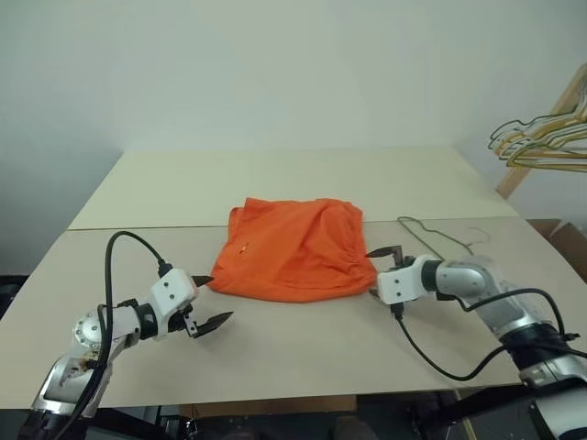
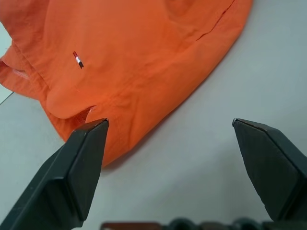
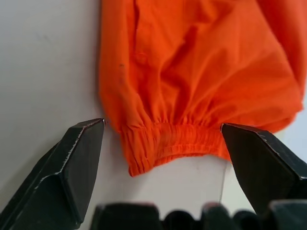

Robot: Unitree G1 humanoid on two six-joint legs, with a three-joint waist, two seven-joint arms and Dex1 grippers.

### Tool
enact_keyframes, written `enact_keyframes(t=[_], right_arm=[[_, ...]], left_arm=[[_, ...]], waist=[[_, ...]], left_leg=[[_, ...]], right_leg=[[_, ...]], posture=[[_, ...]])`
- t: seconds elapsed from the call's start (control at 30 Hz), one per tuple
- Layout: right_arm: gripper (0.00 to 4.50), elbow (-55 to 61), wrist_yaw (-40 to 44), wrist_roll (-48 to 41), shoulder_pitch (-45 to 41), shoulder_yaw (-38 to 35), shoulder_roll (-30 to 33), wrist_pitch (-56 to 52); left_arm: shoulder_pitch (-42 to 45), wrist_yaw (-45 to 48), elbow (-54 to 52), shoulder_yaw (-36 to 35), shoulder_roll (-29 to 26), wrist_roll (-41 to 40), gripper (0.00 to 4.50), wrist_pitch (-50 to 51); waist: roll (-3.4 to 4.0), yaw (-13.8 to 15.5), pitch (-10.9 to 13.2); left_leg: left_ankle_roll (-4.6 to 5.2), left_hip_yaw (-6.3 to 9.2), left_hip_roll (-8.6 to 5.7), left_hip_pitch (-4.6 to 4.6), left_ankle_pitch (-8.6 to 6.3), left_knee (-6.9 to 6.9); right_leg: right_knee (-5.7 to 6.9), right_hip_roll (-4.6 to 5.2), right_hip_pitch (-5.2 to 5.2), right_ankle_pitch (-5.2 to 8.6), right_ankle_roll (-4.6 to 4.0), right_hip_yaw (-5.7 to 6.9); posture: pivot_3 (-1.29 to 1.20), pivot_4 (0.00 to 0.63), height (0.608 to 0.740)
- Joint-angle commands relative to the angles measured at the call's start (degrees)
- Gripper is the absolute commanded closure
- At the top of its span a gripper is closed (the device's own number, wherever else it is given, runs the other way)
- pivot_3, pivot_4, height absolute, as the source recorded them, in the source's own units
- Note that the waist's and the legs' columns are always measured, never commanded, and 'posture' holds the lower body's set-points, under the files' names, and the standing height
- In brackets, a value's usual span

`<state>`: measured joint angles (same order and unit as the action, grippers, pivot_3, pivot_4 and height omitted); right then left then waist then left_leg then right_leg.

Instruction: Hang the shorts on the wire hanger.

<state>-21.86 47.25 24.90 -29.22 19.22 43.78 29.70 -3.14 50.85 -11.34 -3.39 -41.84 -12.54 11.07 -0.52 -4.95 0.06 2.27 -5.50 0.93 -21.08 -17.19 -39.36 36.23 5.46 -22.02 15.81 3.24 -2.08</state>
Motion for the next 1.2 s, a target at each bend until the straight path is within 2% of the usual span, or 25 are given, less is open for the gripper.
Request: enact_keyframes(t=[0.03,0.23,0.4,0.6,0.83,1.0,1.1,1.2], right_arm=[[0.63,-4.4,-1.0,1.5,-3.2,1.5,-0.3,3.4],[2.7,-8.9,-2.3,1.9,-4.4,2.4,-0.6,4.8],[4.38,-11.3,-3.0,2.1,-5.2,2.8,-1.1,5.4],[4.45,-10.5,-4.1,1.6,-4.4,2.0,-1.7,5.1],[4.45,-8.7,-4.3,1.4,-3.4,1.7,-1.5,3.7],[4.45,-7.3,-4.5,1.1,-2.4,1.6,-1.7,2.3],[4.45,-6.4,-4.3,0.9,-1.7,1.6,-1.6,1.8],[4.5,-5.7,-3.9,0.6,-1.5,1.4,-1.5,1.4]], left_arm=[[0.2,-0.6,-1.5,-0.3,0.0,0.3,0.0,-1.1],[0.6,-0.4,-1.1,0.6,0.0,1.7,0.0,-2.3],[7.5,-0.1,3.8,4.3,0.7,5.3,0.0,-5.9],[20.7,2.2,16.4,12.0,-1.8,15.8,0.0,-16.0],[27.4,13.9,25.1,17.5,-5.3,17.2,0.0,-15.2],[32.2,6.6,34.7,18.7,-0.2,21.7,0.0,-19.5],[34.1,5.9,37.9,18.9,2.1,22.2,0.0,-20.2],[34.5,7.0,39.5,19.3,2.3,22.7,0.57,-20.9]], waist=[[0.0,-0.3,0.0],[0.01,-0.6,0.0],[0.02,-0.5,0.0],[0.03,-0.7,0.0],[0.07,-2.5,-0.1],[0.06,-2.3,-0.1],[0.06,-2.4,-0.1],[0.07,-2.8,-0.1]], left_leg=[[0.0,0.01,0.01,0.01,0.0,0.0],[-0.03,0.05,0.02,0.03,0.02,0.0],[-0.04,0.07,-0.01,0.07,0.03,-0.02],[-0.03,0.1,-0.03,0.03,0.02,-0.33],[0.01,0.09,0.02,-0.07,0.0,-0.38],[0.15,0.11,0.03,-0.06,-0.08,-0.53],[0.36,0.14,0.02,-0.05,-0.2,-0.56],[0.2,0.14,0.03,-0.05,-0.1,-0.55]], right_leg=[[0.02,0.0,0.0,0.0,0.0,0.01],[0.11,0.02,0.01,0.0,0.0,0.0],[0.38,0.06,0.01,0.0,-0.01,0.02],[0.49,0.0,0.04,0.0,0.0,0.04],[0.67,-0.09,-0.02,0.01,0.02,0.02],[0.56,-0.05,0.04,0.02,0.04,0.01],[0.61,-0.03,0.06,0.01,0.05,0.02],[0.81,-0.04,0.03,0.01,0.05,0.0]], posture=[[-0.08,0.0,0.74],[-0.07,0.0,0.74],[-0.07,0.0,0.74],[-0.09,0.0,0.74],[-0.13,0.0,0.74],[-0.13,0.0,0.74],[-0.14,0.0,0.74],[-0.14,0.0,0.74]])
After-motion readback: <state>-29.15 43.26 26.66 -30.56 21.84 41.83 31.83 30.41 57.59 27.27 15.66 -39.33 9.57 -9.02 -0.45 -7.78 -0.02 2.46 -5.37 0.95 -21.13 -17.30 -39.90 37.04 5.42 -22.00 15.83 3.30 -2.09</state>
